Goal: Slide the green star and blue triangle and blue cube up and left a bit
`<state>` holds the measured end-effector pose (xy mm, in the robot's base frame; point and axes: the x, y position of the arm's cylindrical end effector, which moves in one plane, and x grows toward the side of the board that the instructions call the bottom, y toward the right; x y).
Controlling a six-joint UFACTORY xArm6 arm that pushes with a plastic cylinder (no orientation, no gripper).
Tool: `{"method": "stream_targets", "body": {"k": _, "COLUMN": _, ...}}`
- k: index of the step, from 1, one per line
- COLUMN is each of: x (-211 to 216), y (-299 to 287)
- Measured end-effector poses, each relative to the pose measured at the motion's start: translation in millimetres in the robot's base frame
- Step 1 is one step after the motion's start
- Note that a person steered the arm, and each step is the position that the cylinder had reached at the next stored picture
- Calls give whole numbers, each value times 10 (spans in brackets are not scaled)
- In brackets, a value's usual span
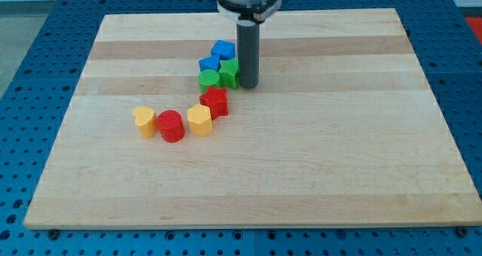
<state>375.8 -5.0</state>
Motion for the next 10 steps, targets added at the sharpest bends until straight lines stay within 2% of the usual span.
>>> {"method": "stream_targets", "body": {"k": 4, "x": -827, "y": -64}}
{"method": "stream_targets", "body": {"k": 5, "x": -839, "y": 81}}
{"method": "stream_targets", "body": {"k": 6, "x": -252, "y": 260}}
{"method": "stream_targets", "body": {"k": 8, "x": 284, "y": 112}}
{"method": "stream_targets", "body": {"k": 9, "x": 229, "y": -53}}
{"method": "stream_targets", "body": {"k": 10, "x": -7, "y": -70}}
